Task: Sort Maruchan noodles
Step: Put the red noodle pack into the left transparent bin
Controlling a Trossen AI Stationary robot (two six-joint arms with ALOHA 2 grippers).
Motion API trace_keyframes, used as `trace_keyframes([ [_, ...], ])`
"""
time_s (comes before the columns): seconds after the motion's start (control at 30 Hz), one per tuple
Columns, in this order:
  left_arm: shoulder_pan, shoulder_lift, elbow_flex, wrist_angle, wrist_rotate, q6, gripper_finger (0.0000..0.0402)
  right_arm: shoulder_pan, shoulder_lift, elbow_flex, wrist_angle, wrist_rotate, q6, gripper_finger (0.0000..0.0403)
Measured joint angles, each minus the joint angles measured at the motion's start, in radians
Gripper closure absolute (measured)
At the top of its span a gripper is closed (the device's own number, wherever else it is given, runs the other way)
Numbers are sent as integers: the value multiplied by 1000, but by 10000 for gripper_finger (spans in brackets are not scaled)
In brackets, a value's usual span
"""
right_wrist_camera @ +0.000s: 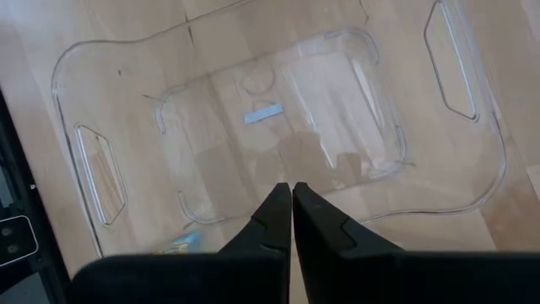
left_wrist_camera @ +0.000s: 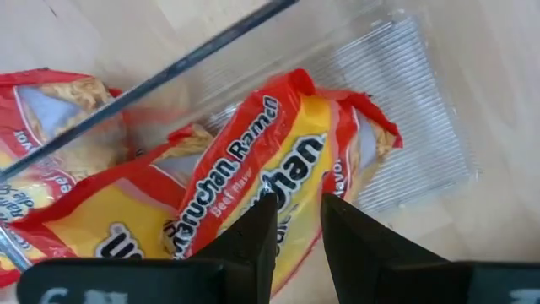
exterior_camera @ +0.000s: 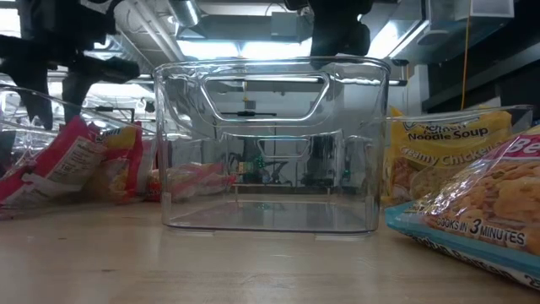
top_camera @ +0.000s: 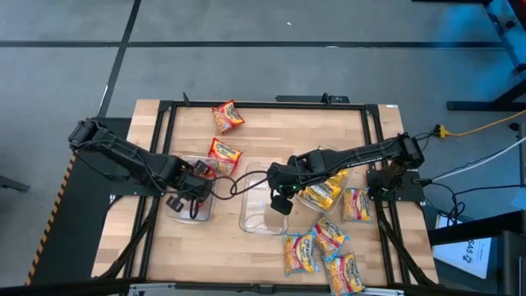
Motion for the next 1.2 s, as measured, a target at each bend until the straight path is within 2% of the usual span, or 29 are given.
trace_keyframes([
  [0.53, -1, 107, 0, 43, -16, -7, 314, 0, -1, 0, 2, -2, 0, 388],
  [0.67, -1, 111, -1, 46, -43, -66, 330, 0, -1, 0, 1, -3, 0, 388],
  [0.83, 0, 101, -1, 34, -47, -183, 393, 0, -1, 0, -1, -6, 0, 388],
  [0.97, 0, 94, -1, 29, -33, -284, 400, 0, -1, 0, 0, -6, 0, 388],
  [1.2, 0, 78, 29, -15, -39, -376, 401, 0, -1, 0, 4, -7, 0, 388],
])
